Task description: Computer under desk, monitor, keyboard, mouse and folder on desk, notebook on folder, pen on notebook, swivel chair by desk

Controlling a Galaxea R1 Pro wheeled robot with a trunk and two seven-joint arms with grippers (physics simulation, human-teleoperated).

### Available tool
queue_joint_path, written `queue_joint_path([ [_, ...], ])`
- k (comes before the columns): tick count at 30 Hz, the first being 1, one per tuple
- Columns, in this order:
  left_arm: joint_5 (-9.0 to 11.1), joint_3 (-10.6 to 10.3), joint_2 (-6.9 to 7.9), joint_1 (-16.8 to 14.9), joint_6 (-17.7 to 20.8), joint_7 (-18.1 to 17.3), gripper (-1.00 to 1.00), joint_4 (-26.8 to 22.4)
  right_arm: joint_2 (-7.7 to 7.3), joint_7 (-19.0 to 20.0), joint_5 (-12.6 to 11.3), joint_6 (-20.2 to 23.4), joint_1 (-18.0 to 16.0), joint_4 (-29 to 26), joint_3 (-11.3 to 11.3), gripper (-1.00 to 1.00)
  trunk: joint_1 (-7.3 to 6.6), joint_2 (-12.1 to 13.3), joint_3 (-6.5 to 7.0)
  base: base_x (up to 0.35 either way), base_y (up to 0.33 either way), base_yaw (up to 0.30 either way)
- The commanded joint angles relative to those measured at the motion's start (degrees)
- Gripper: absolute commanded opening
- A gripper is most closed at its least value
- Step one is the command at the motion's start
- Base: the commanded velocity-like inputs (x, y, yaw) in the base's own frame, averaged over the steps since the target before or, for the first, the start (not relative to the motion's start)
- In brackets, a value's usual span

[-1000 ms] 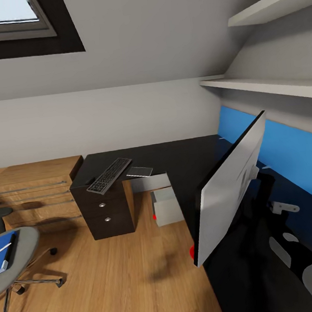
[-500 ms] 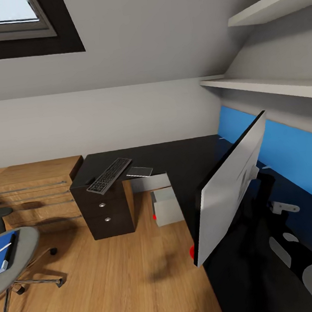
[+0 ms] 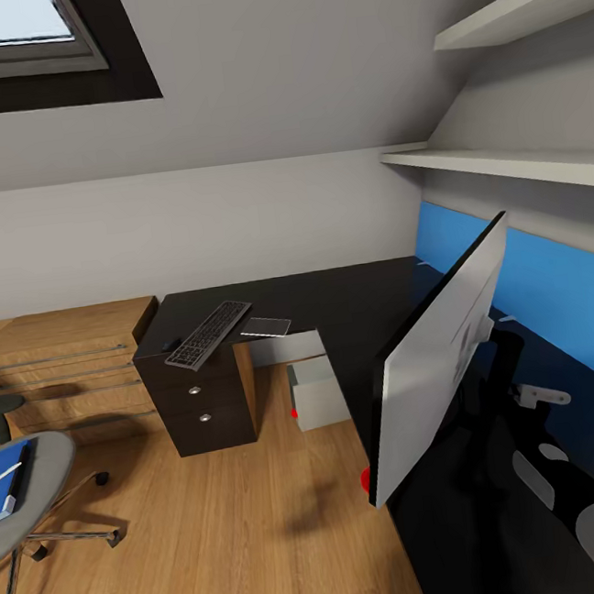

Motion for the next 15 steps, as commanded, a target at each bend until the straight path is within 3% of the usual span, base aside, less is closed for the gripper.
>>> queue_joint_path([
  [1, 0.5, -0.2, 0.0, 0.0, -0.2, 0.1, 1.0, 0.0, -0.04, -0.2, 1.6, -0.2, 0.0, 1.1, 0.7, -1.0, 0.0, 0.0, -0.07, 0.0, 0.0, 0.0],
  [15, 0.5, -0.2, 0.0, 0.0, -0.1, 0.1, 1.0, 0.1, -0.03, -0.2, 1.6, -0.3, 0.0, 1.4, 0.7, -1.0, 0.0, 0.0, -0.07, 0.0, 0.0, 0.0],
])
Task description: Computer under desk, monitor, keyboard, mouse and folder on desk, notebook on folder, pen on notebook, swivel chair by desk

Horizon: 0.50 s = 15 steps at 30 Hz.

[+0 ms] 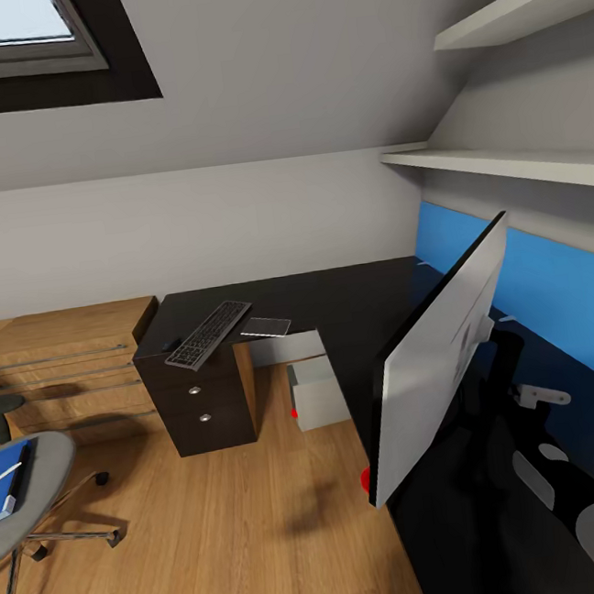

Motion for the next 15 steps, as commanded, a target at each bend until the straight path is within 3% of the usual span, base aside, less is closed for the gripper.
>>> queue_joint_path([
  [1, 0.5, -0.2, 0.02, 0.0, -0.2, 0.1, 1.0, 0.0, -0.04, -0.2, 1.7, -0.2, 0.0, 1.4, 0.6, -1.0, 0.0, 0.0, -0.07, 0.0, 0.0, 0.0],
  [8, 0.5, -0.2, 0.0, 0.0, -0.2, 0.1, 1.0, 0.1, -0.04, -0.1, 1.7, -0.2, 0.0, 1.4, 0.6, -1.0, 0.0, 0.0, -0.07, -0.009, -0.004, 0.0],
  [15, 0.5, -0.2, 0.0, -0.1, -0.2, 0.1, 1.0, 0.1, -0.05, -0.1, 1.7, -0.2, 0.0, 1.4, 0.6, -1.0, 0.0, 0.0, -0.07, -0.111, -0.072, 0.0],
])
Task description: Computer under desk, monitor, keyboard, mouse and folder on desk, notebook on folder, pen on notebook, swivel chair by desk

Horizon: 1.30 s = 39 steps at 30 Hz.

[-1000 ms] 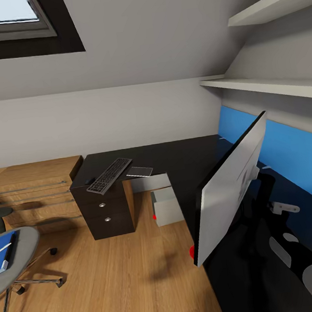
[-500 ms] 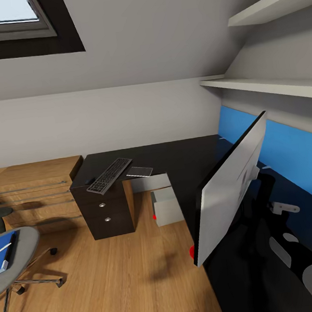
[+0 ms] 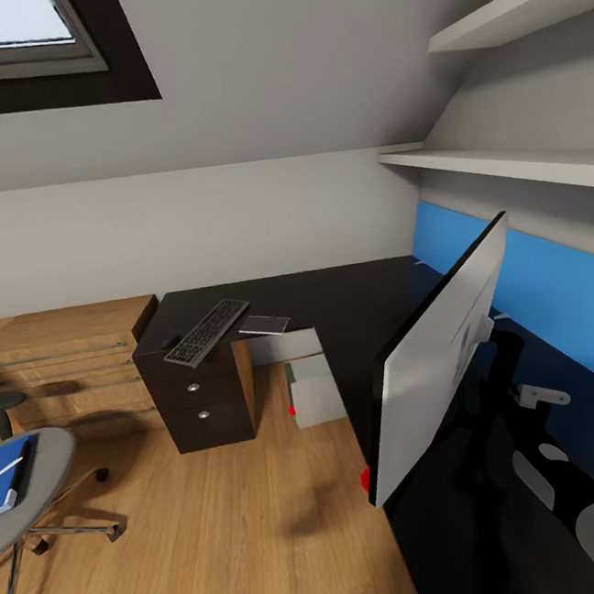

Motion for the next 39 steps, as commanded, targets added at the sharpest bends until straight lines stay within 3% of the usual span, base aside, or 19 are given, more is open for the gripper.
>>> queue_joint_path([
  [1, 0.5, -0.2, 0.0, 0.0, -0.2, 0.1, 1.0, 0.0, -0.05, -0.2, 1.7, -0.2, 0.0, 1.4, 0.6, -1.0, 0.0, 0.0, -0.07, -0.041, -0.025, 0.0],
  [39, 0.5, -0.2, 0.3, 0.0, -0.2, 0.1, 1.0, 0.0, 0.04, -0.1, 2.2, -0.2, 0.0, 1.4, 0.7, -1.0, 0.0, 0.0, -0.07, -0.025, -0.045, 0.0],
])
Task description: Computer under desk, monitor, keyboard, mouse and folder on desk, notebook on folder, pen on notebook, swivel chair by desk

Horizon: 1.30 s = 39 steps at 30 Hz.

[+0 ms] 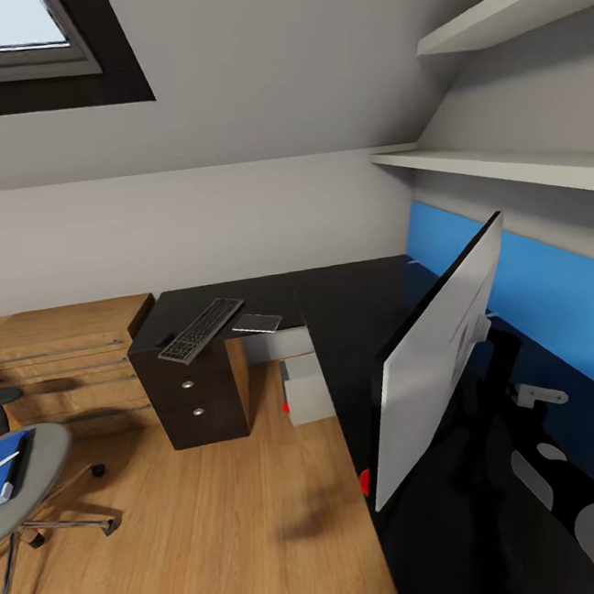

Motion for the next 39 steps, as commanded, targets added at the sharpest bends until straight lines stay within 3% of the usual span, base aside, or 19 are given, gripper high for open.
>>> queue_joint_path([
  [1, 0.5, -0.2, 0.02, 0.0, -0.2, 0.1, 1.0, 0.0, -0.08, -0.5, 2.0, -0.3, 0.0, 1.7, 0.3, -1.0, 0.0, 0.0, -0.07, 0.0, -0.014, 0.0],
  [8, 0.5, -0.2, 0.05, 0.0, -0.2, 0.1, 1.0, 0.0, -0.11, -0.4, 2.2, -0.3, 0.0, 1.7, 0.3, -1.0, 0.0, 0.0, -0.07, 0.0, -0.004, 0.0],
  [17, 0.5, -0.2, 0.05, 0.0, -0.2, 0.1, 1.0, 0.0, -0.08, -0.4, 5.1, -0.3, 0.0, 1.7, 0.3, -1.0, 0.0, 0.0, -0.07, 0.0, 0.0, 0.0],
  [39, 0.5, -0.2, 0.14, 0.0, -0.2, 0.3, 1.0, 0.0, -0.08, -0.4, 5.4, -0.3, 0.0, 1.7, 0.3, -1.0, 0.0, 0.0, -0.07, 0.038, -0.011, 0.0],
])
